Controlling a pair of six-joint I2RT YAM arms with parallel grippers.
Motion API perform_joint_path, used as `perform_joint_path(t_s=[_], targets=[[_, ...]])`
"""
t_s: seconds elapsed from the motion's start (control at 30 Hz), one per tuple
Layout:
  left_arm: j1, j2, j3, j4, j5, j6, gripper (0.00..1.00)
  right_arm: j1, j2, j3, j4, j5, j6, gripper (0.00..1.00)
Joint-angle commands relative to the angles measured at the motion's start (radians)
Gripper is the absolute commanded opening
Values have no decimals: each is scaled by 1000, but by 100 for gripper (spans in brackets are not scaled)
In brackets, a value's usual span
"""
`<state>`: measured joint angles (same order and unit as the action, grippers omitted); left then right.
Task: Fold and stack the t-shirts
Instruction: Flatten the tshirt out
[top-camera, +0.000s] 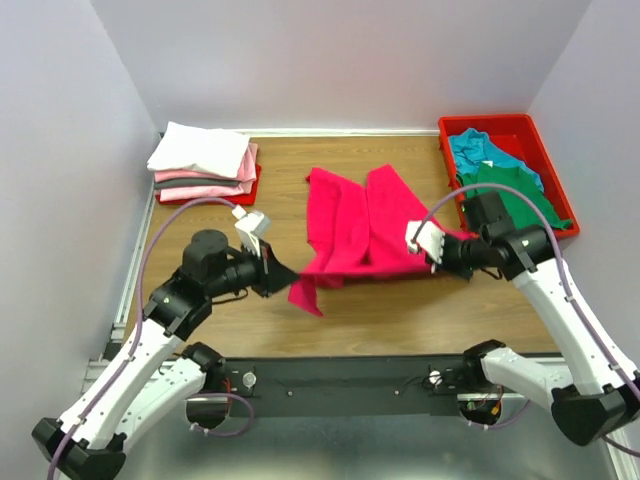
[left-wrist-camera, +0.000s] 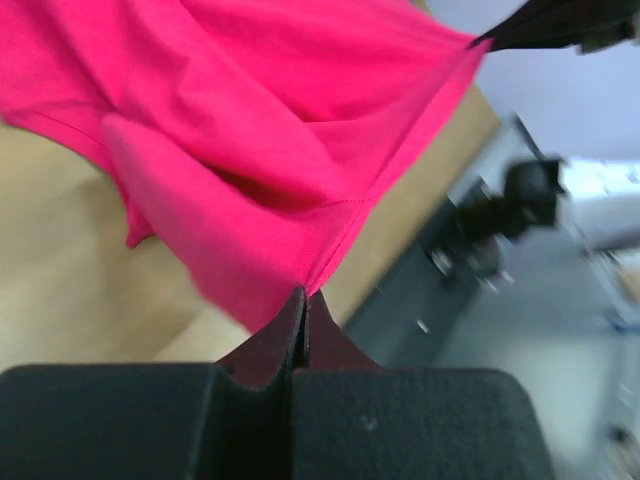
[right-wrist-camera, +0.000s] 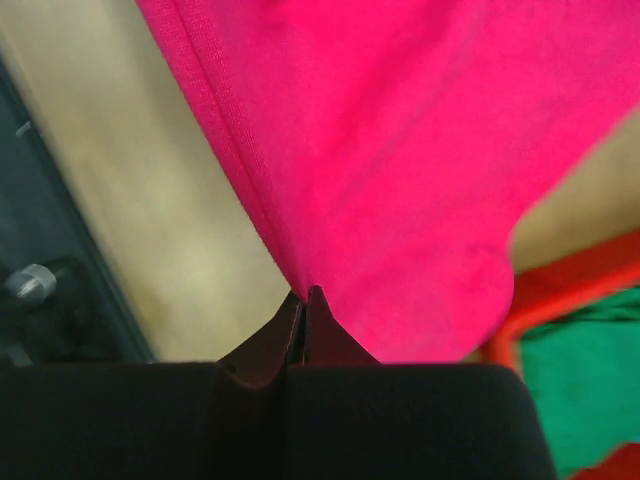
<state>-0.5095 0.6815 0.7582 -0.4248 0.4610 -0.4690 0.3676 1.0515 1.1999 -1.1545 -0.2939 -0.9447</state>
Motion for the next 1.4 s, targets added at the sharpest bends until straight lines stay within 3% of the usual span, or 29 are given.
perform_joint_path(t_s=[0.0,0.3,0.33,0.37,0.4,0.43,0.47,0.53,0.57,0.67,0.73,0.8,0.83,1.0,1.17,1.37], targets=[[-81,-79,-71,-54,139,-176,0,-45,-100,-129,-152,0,-66,0],[-429,53,-166,33,117,-342,0,-47,-58,-86,-234,-11,-72,4],[-464,75,-168,50,120,-359,1,-47,-56,-88,-234,-10,-68,17],[-497,98,-169,66,122,-364,9,-47,-58,-91,-234,-4,-63,29],[-527,121,-155,78,120,-364,33,-45,-59,-103,-235,15,-57,42],[-582,163,-139,77,108,-356,44,-47,-61,-108,-234,27,-57,68],[-596,180,-91,58,91,-330,50,-47,-64,-108,-234,47,-58,81],[-600,217,-22,-56,-6,-289,59,-53,-65,-85,-232,52,-63,94],[-597,255,125,-212,-212,-204,65,-71,-50,-33,-225,3,-62,96],[-568,277,184,-220,-333,-160,68,-84,-16,-20,-148,-40,7,96],[-476,297,176,-172,-378,-123,69,-84,19,-67,15,-36,143,96],[-367,358,149,-50,-371,-54,69,-84,99,-108,161,-30,263,96],[-251,390,126,-5,-352,-30,68,-84,129,-111,200,-53,299,96],[-55,720,220,167,-363,88,65,-114,274,-91,361,-220,460,94],[-15,1014,410,146,-312,145,59,-240,314,-123,410,-332,474,91],[-15,1174,510,104,-360,178,57,-302,232,-258,499,-421,480,92]])
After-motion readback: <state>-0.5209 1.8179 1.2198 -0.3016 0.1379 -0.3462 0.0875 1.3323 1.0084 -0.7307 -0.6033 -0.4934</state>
